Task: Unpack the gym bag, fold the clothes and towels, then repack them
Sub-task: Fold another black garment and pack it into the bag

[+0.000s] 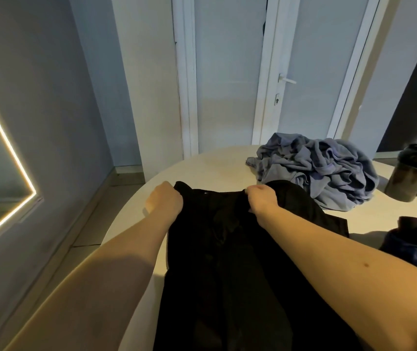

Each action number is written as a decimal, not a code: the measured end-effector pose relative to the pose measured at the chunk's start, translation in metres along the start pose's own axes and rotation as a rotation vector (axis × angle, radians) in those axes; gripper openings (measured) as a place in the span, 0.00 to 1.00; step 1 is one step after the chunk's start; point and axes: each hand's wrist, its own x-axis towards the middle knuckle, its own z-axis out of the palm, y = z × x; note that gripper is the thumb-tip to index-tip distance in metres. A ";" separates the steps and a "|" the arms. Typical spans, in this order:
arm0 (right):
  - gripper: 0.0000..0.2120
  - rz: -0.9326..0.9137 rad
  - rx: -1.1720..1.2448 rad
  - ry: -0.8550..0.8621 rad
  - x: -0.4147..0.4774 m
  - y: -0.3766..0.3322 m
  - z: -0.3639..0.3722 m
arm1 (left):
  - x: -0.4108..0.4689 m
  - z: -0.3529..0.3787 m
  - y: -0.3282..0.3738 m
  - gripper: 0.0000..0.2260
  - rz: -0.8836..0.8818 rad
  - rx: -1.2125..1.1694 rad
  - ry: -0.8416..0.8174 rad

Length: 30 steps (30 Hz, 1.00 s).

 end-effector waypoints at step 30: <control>0.19 -0.550 -0.793 -0.184 -0.060 0.021 0.001 | -0.057 0.006 0.004 0.31 0.498 0.278 -0.175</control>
